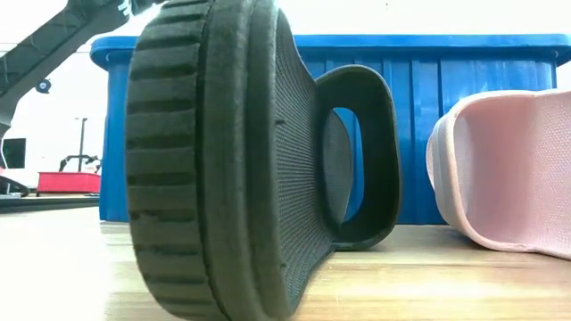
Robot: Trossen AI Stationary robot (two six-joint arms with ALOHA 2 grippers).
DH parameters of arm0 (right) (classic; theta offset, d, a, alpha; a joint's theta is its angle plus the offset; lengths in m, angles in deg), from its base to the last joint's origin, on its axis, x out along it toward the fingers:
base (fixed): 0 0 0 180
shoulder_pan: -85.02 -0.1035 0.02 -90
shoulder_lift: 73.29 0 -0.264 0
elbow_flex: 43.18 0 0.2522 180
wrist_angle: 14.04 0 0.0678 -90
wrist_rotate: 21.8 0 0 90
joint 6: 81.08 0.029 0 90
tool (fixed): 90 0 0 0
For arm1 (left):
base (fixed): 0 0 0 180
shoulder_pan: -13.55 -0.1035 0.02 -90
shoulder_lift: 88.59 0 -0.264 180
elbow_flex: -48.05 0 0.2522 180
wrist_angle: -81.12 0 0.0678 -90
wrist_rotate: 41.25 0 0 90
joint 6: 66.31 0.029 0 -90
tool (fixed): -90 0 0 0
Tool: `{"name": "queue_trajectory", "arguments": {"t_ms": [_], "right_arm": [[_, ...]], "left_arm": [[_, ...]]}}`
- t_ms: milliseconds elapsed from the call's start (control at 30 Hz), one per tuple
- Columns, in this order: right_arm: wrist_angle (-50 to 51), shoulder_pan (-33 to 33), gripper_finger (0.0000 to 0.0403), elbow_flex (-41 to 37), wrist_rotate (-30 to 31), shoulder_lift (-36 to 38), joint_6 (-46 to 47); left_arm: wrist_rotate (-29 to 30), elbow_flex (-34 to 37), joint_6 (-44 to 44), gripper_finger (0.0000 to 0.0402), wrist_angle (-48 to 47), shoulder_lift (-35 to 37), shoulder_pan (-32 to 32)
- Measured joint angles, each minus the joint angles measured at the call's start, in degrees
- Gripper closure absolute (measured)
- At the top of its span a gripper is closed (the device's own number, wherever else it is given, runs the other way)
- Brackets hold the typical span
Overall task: Pick and place slides into bin
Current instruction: Put the black slide into the blue bin
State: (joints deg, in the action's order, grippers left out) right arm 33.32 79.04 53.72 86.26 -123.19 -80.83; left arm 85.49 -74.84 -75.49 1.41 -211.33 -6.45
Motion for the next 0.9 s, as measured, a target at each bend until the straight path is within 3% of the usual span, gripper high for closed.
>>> {"name": "queue_trajectory", "arguments": {"t_ms": [200, 367, 700, 767, 900], "right_arm": [[0.04, 0.0, 0.0349, 0.0, 0.0, -0.01, -0.34], [0.04, 0.0, 0.0349, 0.0, -0.01, -0.01, -0.37], [0.04, 0.0, 0.0349, 0.0, 0.0, 0.02, -0.37], [0.04, 0.0, 0.0349, 0.0, 0.0, -0.01, -0.37], [0.04, 0.0, 0.0349, 0.0, 0.0, -0.05, -0.69]], "left_arm": [[-3.9, 0.0, 8.51, 0.0162, 4.76, 0.0, -0.34], [-13.7, 0.0, 12.61, 0.0121, 6.43, 0.04, -0.8], [-16.31, -0.59, 16.17, 0.0106, 4.36, 0.15, -0.62], [-20.77, -0.91, 16.17, 0.0106, 2.76, 0.38, -0.62], [-38.87, -1.31, 17.15, 0.0106, 2.52, 2.06, -0.6]]}}
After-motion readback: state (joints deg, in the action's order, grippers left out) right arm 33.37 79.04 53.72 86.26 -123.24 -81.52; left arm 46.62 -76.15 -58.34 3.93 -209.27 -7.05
